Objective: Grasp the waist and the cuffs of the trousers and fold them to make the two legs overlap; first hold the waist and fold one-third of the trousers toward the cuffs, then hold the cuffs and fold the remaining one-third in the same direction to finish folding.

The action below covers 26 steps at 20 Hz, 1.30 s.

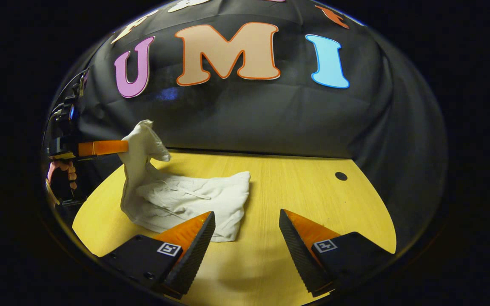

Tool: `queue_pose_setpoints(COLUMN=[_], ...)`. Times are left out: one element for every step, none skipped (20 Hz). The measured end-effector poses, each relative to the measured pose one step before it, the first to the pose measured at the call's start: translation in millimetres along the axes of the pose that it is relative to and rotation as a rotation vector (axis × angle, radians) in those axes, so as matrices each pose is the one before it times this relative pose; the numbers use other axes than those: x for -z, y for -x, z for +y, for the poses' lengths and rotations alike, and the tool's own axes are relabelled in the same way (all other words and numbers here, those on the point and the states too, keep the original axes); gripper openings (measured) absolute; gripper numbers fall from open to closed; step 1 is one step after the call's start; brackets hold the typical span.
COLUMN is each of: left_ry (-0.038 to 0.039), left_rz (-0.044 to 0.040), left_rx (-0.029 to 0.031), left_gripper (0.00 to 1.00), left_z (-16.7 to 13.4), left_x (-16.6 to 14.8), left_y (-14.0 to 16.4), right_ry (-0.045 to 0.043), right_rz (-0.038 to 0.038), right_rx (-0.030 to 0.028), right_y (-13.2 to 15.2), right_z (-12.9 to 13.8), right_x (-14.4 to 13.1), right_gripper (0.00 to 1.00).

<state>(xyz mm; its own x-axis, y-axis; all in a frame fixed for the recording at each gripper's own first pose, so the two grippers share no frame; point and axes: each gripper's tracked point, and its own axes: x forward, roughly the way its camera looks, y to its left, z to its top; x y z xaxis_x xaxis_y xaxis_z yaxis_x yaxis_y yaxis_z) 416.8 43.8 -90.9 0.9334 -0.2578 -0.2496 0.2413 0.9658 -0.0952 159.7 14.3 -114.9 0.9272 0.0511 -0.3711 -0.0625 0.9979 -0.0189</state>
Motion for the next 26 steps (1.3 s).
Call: queue_pose_setpoints(left_ry=[-0.00538, -0.00244, -0.00148, 0.00771, 0.00924, 0.00913, 0.01079, 0.01172, 0.01696, 0.01958, 0.01226, 0.00736, -0.00017, -0.00477, -0.00784, -0.01191, -0.01202, -0.01432, -0.01443, -0.01089, -0.00727, -0.00391, -0.00182, -0.00237, -0.00379, -0.00326], left_rz=[0.00502, 0.01224, 0.01767, 0.01918, 0.01648, 0.02069, 0.02899, 0.02824, 0.02934, 0.02388, 0.02520, 0.03043, 0.02180, 0.01347, 0.00315, 0.00171, -0.00070, -0.00419, -0.00662, -0.00756, -0.01517, -0.02341, -0.02077, -0.01793, -0.01050, -0.00959], left_rx=[0.02310, 0.02192, 0.01617, 0.01351, 0.01340, 0.00637, -0.00326, -0.00254, 0.00339, 0.00530, -0.00165, 0.00733, 0.00565, 0.01562, 0.01241, 0.00959, 0.00152, -0.01715, -0.01768, -0.01334, -0.00880, -0.01844, -0.02325, -0.02317, -0.03275, -0.03298], left_gripper=[0.00, 0.00, 0.00, 0.00, 0.00, 0.00, 0.00, 0.00, 0.00, 0.02, 0.04, 0.08, 0.22, 0.35, 0.49, 0.72, 0.71, 0.89, 0.95, 0.95, 0.95, 0.96, 0.95, 0.95, 0.99, 0.95], left_z=[-17.44, -16.36, -14.58, -12.54, -10.92, -6.79, -3.19, -1.29, -2.13, -4.82, -3.50, -6.67, -4.69, -6.01, -7.89, -7.37, -4.60, -0.95, -1.46, 0.07, -0.57, 1.93, 3.93, 6.15, 8.41, 9.58], left_x=[2.43, 3.62, 5.24, 5.62, 7.56, 8.27, 11.68, 11.54, 13.19, 12.58, 12.76, 9.97, 10.66, 8.18, 5.67, 4.86, 2.52, -0.11, -0.44, -2.59, -4.95, -6.19, -6.24, -4.55, -2.98, -2.45], left_y=[-4.21, -5.77, -6.25, -8.58, -7.58, -7.64, -6.72, -6.53, -6.97, -5.49, -3.23, -0.95, -0.97, -3.68, -3.19, -2.72, 1.93, 2.93, 1.22, 10.08, 8.88, 11.05, 10.10, 8.88, 8.80, 8.69], right_ry=[-0.00677, -0.00640, -0.00513, -0.00542, -0.00497, -0.00339, -0.00095, 0.00223, 0.00567, 0.00781, 0.00681, 0.00290, 0.00022, 0.00019, 0.00001, 0.00001, -0.00004, 0.00030, 0.00121, 0.00159, 0.00133, 0.00056, -0.00367, -0.00726, -0.00864, -0.00852], right_rz=[0.00263, 0.00190, 0.00194, 0.00116, -0.00308, -0.00320, -0.00224, -0.00314, -0.00113, 0.00107, 0.00342, 0.00211, 0.00063, -0.00058, -0.00132, -0.00197, -0.00127, -0.00159, -0.00255, -0.00319, -0.00476, -0.00794, -0.00666, -0.00592, -0.00728, -0.00975], right_rx=[0.00289, 0.00336, 0.00503, 0.00240, 0.00149, 0.00189, 0.00182, 0.00166, 0.00336, 0.00337, 0.00110, -0.00419, -0.00517, -0.00582, -0.00683, -0.00678, -0.00889, -0.00948, -0.01012, -0.01226, -0.00970, -0.00971, -0.00923, -0.01034, -0.00980, -0.00978], right_y=[0.51, -0.06, 0.66, 0.23, 1.12, 1.06, 1.31, 1.14, 1.35, 0.67, 0.47, 0.17, 0.36, 0.74, 0.40, -0.06, 0.53, 0.59, 0.84, 1.41, 2.01, 1.47, 1.94, 2.55, 2.19, 2.26], right_z=[-6.75, -6.71, -6.39, -5.56, -4.66, -5.55, -5.05, -4.87, -4.27, -3.97, -2.79, -0.98, 0.43, 0.04, 1.59, 2.56, 3.20, 4.09, 4.09, 5.36, 5.25, 5.66, 5.42, 6.10, 5.99, 6.29], right_x=[1.03, 1.19, -0.08, 0.39, -0.65, -0.20, -1.06, -0.97, -0.80, 0.61, 0.59, 0.70, 0.12, -0.33, -0.36, 0.13, -0.50, 0.43, -0.37, -0.61, -1.41, -0.63, -1.53, -1.26, -2.00, -2.75], right_gripper=[0.96, 0.96, 0.96, 0.96, 0.96, 0.96, 0.96, 0.97, 0.96, 0.96, 0.96, 0.93, 0.97, 0.96, 0.97, 0.96, 0.93, 0.96, 0.97, 0.96, 0.96, 0.97, 0.97, 0.97, 0.97, 0.97])
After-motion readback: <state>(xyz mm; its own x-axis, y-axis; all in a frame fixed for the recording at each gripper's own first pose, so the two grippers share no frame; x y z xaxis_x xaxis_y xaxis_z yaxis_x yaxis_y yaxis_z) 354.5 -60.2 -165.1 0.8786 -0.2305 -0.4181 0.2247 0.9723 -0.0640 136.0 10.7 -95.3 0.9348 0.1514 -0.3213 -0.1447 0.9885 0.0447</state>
